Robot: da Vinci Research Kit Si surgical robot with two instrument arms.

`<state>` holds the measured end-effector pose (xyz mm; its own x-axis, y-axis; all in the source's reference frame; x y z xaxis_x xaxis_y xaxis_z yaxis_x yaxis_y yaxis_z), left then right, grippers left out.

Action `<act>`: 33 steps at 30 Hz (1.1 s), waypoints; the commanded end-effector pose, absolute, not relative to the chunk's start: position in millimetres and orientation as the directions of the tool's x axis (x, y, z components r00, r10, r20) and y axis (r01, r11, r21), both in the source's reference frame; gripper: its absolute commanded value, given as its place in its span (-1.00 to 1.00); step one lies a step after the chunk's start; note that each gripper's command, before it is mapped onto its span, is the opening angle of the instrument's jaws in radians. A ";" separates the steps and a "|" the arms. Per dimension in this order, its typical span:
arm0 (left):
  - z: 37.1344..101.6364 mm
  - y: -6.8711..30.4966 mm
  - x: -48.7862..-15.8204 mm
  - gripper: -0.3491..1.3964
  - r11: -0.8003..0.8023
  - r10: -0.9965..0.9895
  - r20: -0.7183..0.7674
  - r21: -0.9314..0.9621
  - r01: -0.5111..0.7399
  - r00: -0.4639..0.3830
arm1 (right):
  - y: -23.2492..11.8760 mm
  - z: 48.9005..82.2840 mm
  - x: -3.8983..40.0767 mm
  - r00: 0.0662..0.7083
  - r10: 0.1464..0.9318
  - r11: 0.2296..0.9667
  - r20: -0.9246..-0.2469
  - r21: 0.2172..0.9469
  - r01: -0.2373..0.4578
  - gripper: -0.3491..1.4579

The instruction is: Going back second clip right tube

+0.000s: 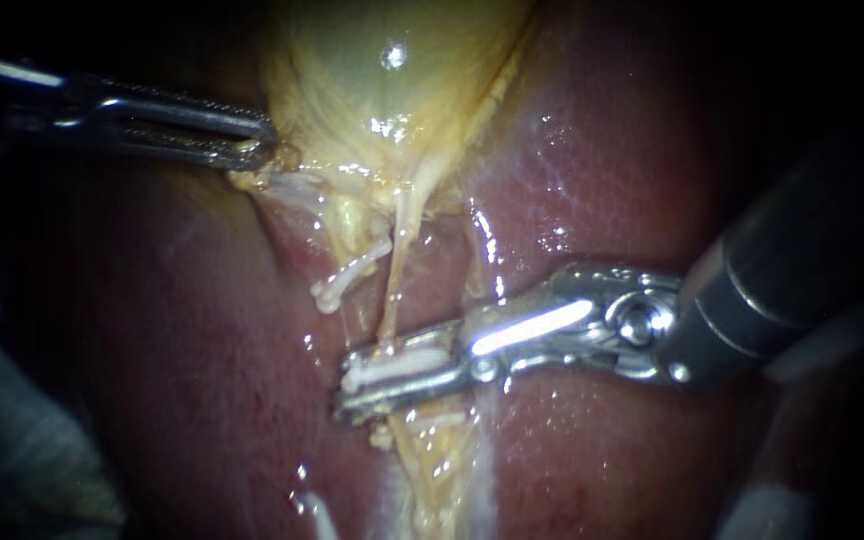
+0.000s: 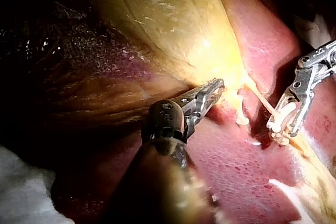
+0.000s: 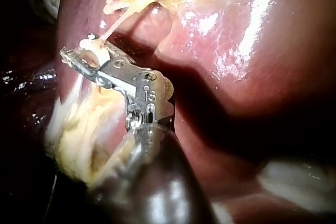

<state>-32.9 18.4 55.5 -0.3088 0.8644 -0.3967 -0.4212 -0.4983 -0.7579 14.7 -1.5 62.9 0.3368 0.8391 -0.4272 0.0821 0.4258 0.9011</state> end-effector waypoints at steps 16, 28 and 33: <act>55.4 18.4 -32.9 -1.00 -0.498 0.865 -0.397 -0.758 -0.422 -0.308 | -0.8 67.7 13.6 0.286 0.835 0.508 -0.470 0.858 -0.075 -0.06; 55.4 18.4 -32.9 -1.00 -0.498 0.865 -0.397 -0.758 -0.422 -0.308 | -1.6 68.6 12.1 0.320 0.823 0.515 -0.469 0.854 -0.071 -0.06; 55.4 18.4 -32.9 -1.00 -0.498 0.865 -0.397 -0.758 -0.421 -0.308 | -1.0 65.8 10.8 0.345 0.717 0.649 -0.606 0.761 -0.010 -0.06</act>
<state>-32.9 18.3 55.4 -0.3083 0.8647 -0.3965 -0.4217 -0.4979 -0.7578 10.6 -1.0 65.4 0.3569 0.6921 -0.6273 -0.0008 0.6718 0.7407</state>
